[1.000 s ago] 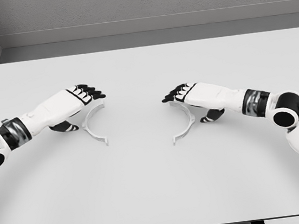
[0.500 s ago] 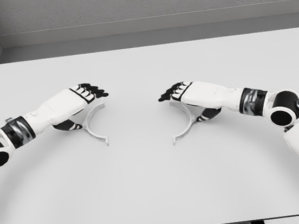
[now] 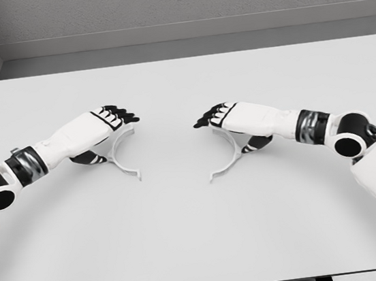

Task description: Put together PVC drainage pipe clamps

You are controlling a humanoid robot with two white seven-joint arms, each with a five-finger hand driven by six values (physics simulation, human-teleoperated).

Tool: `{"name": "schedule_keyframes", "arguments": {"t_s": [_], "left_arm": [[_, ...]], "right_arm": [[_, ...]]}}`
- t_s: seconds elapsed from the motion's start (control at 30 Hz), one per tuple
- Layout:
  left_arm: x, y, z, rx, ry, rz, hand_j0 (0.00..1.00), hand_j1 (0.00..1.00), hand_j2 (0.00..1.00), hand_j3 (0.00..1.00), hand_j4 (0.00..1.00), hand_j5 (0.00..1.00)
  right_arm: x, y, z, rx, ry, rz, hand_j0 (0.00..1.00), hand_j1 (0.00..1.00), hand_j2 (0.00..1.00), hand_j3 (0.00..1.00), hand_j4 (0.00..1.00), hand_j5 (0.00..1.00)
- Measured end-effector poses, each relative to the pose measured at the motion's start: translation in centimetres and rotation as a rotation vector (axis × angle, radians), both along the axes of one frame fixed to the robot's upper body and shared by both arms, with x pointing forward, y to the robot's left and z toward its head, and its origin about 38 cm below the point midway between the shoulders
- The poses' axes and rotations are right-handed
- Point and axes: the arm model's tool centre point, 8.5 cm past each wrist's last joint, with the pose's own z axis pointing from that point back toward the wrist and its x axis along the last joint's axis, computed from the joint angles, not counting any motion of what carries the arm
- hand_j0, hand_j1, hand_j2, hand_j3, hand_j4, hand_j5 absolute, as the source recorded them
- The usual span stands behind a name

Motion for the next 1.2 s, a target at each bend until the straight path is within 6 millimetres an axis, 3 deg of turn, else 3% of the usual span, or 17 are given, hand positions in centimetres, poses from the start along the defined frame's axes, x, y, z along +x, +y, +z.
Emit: {"name": "schedule_keyframes", "arguments": {"t_s": [0.47, 0.8, 1.03, 1.2], "left_arm": [[0.7, 0.3, 0.2, -0.001, 0.001, 0.016, 1.00, 1.00, 1.00, 1.00, 1.00, 1.00], [0.8, -0.7, 0.1, -0.022, 0.000, 0.004, 1.00, 1.00, 1.00, 1.00, 1.00, 1.00], [0.8, -2.0, 0.2, -0.046, -0.008, -0.014, 1.00, 1.00, 1.00, 1.00, 1.00, 1.00], [1.1, -3.0, 0.5, -0.057, -0.008, -0.026, 1.00, 1.00, 1.00, 1.00, 1.00, 1.00]], "right_arm": [[0.0, 1.5, 0.3, 0.018, -0.004, 0.030, 1.00, 1.00, 1.00, 1.00, 1.00, 1.00], [0.2, 3.2, 0.8, 0.032, -0.014, 0.060, 1.00, 1.00, 1.00, 1.00, 1.00, 1.00], [0.1, 2.2, 0.7, 0.032, -0.008, 0.049, 1.00, 1.00, 1.00, 1.00, 1.00, 1.00], [-1.2, 1.6, 0.8, 0.025, -0.017, 0.064, 1.00, 1.00, 1.00, 1.00, 1.00, 1.00]]}}
